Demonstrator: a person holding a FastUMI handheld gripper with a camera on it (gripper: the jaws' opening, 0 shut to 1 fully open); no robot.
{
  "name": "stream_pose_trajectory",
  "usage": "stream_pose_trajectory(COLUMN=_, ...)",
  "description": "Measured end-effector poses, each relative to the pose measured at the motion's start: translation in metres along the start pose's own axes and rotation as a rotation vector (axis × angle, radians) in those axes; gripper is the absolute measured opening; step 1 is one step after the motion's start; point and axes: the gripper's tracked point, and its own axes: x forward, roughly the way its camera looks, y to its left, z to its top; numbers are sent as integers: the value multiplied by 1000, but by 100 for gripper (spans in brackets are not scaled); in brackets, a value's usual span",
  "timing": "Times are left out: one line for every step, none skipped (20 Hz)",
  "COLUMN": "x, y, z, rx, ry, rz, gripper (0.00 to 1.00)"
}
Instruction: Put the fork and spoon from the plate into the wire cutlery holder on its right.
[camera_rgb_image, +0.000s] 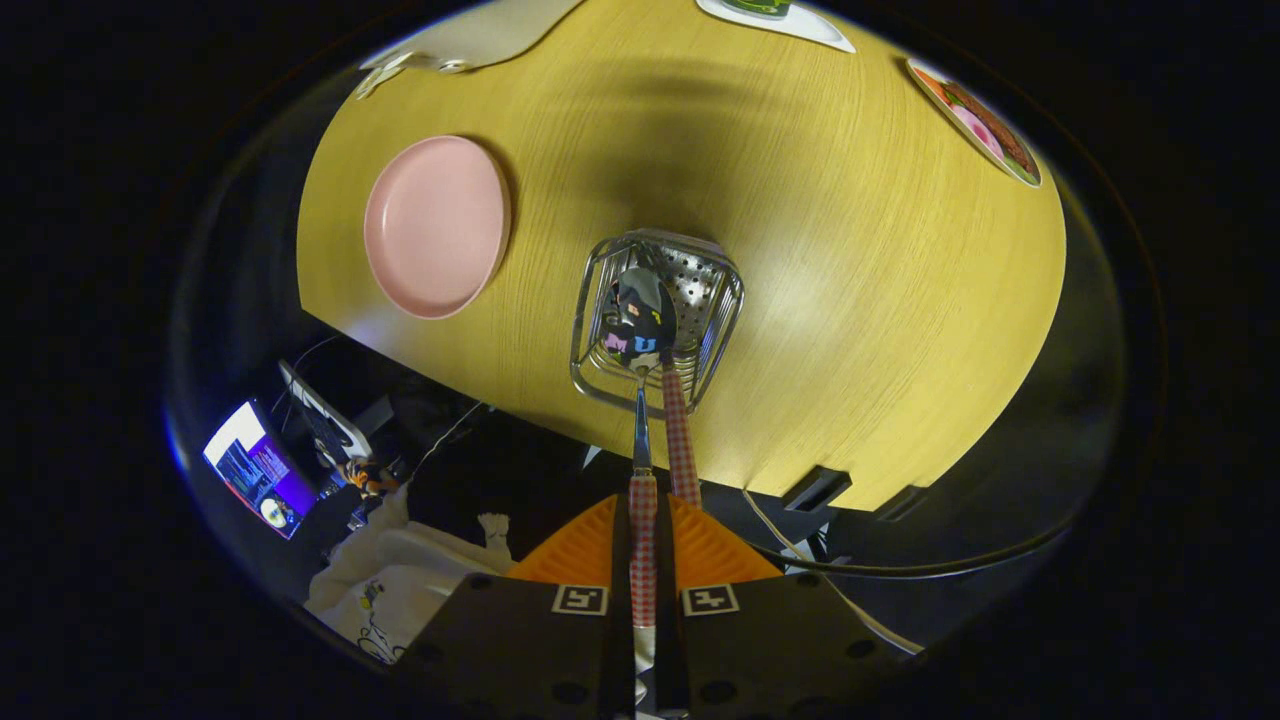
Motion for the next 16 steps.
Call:
stream_pose_trajectory(x=1, y=1, z=4, rx=7, ry=1, rz=3, gripper=13)
stream_pose_trajectory(x=2, y=2, z=9, rx=6, ry=-2, rz=4, gripper=13)
stream_pose_trajectory(x=4, y=3, z=11, rx=-3, ry=-4, rz=2, gripper=15)
stream_pose_trajectory(x=2, y=4, z=13, rx=-17, ry=-13, rz=0, gripper=16)
stream_pose_trajectory(x=0, y=3, z=16, rx=-25, ry=-20, rz=-6, gripper=22)
stream_pose_trajectory(x=0, y=5, z=17, rx=-24, ry=-35, rz=-4, gripper=28)
stream_pose_trajectory(x=-1, y=6, z=20, rx=-28, ry=-58, rz=0, gripper=39)
stream_pose_trajectory(x=-4, y=5, z=23, rx=-29, ry=-86, rz=3, gripper=49)
stream_pose_trajectory(x=-8, y=7, z=27, rx=-24, ry=-114, rz=13, gripper=62)
stream_pose_trajectory(x=-13, y=10, z=29, rx=-18, ry=-144, rz=24, gripper=75)
stream_pose_trajectory(x=-19, y=12, z=31, rx=-13, ry=-175, rz=38, gripper=88)
stream_pose_trajectory(x=-24, y=13, z=32, rx=-10, ry=-205, rz=51, gripper=94)
stream_pose_trajectory(x=-31, y=15, z=31, rx=-5, ry=-236, rz=65, gripper=99)
stream_pose_trajectory(x=-38, y=18, z=29, rx=2, ry=-273, rz=77, gripper=99)
stream_pose_trajectory(x=-45, y=19, z=31, rx=11, ry=-316, rz=92, gripper=100)
stream_pose_trajectory(x=-53, y=21, z=34, rx=27, ry=-374, rz=101, gripper=100)
